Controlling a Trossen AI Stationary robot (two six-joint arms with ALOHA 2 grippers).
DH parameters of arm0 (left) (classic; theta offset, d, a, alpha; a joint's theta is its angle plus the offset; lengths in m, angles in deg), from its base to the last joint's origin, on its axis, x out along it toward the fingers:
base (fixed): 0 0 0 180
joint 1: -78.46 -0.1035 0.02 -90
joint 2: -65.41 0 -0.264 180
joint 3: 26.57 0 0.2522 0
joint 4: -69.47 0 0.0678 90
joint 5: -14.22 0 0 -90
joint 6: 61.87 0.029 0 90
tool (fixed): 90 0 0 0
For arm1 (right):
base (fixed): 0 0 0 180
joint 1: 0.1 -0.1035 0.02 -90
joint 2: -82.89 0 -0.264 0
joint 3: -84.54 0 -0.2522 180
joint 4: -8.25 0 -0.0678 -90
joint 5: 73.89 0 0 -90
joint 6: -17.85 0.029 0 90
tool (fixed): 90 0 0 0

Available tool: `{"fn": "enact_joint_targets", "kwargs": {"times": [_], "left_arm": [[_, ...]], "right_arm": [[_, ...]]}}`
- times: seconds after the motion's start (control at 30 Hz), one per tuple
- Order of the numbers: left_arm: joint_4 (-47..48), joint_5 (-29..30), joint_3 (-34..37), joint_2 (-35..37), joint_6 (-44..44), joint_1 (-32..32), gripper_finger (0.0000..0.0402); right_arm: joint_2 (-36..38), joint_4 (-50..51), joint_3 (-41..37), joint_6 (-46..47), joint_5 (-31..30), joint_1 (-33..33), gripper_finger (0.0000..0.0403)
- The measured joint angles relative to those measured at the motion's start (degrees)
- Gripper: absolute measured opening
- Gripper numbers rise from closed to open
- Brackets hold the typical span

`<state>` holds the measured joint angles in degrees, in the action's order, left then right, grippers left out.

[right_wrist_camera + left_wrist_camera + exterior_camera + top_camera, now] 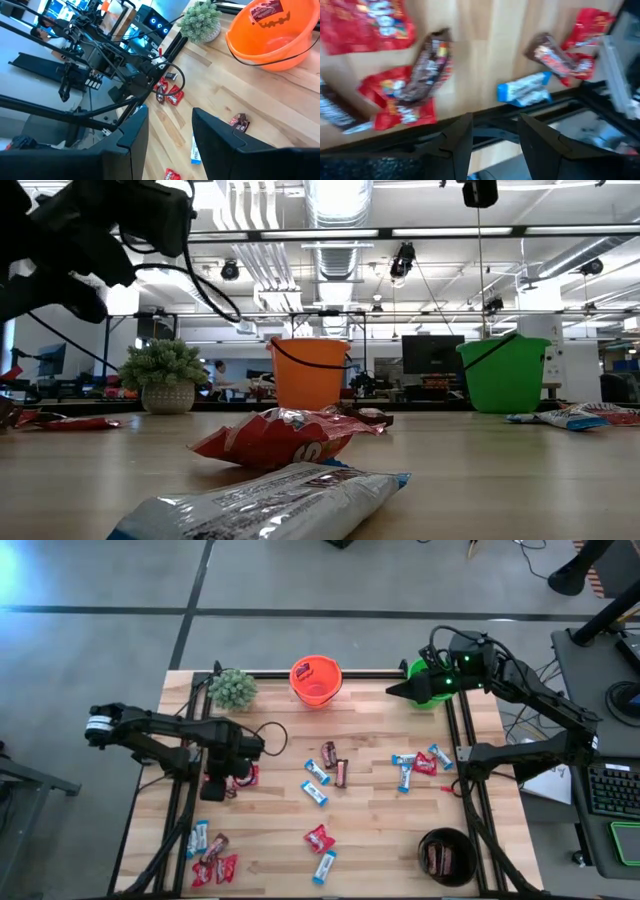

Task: Organize candy in baskets
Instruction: Put the brown chocolate bar into the black bucket

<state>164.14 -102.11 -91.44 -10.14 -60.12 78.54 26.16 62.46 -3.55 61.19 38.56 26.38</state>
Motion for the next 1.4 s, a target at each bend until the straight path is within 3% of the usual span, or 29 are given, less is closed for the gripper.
{"fn": "enact_joint_targets", "kwargs": {"times": [0.2, 0.4, 0.83, 1.13, 1.4], "left_arm": [[4.6, -1.3, -0.2, -1.5, -1.2, 0.0, 0.0167], [1.2, 0.1, -0.2, -1.5, -0.7, 0.1, 0.0203], [-8.9, 10.4, 4.0, -1.4, -1.7, 4.4, 0.0206], [-9.6, 14.3, 5.2, -2.2, -2.9, 4.6, 0.0206], [-11.8, 14.3, 5.5, -6.0, -3.3, 4.7, 0.0206]], "right_arm": [[0.0, 0.0, 0.0, -0.9, 0.0, 0.0, 0.0141], [0.0, 0.0, 0.0, -0.9, 0.0, 0.0, 0.0141], [0.0, 0.0, 0.0, 0.1, 0.0, 0.0, 0.0141], [0.0, 0.0, 0.0, 0.2, 0.0, 0.0, 0.0141], [0.0, 0.0, 0.0, 0.2, 0.0, 0.0, 0.0141]]}}
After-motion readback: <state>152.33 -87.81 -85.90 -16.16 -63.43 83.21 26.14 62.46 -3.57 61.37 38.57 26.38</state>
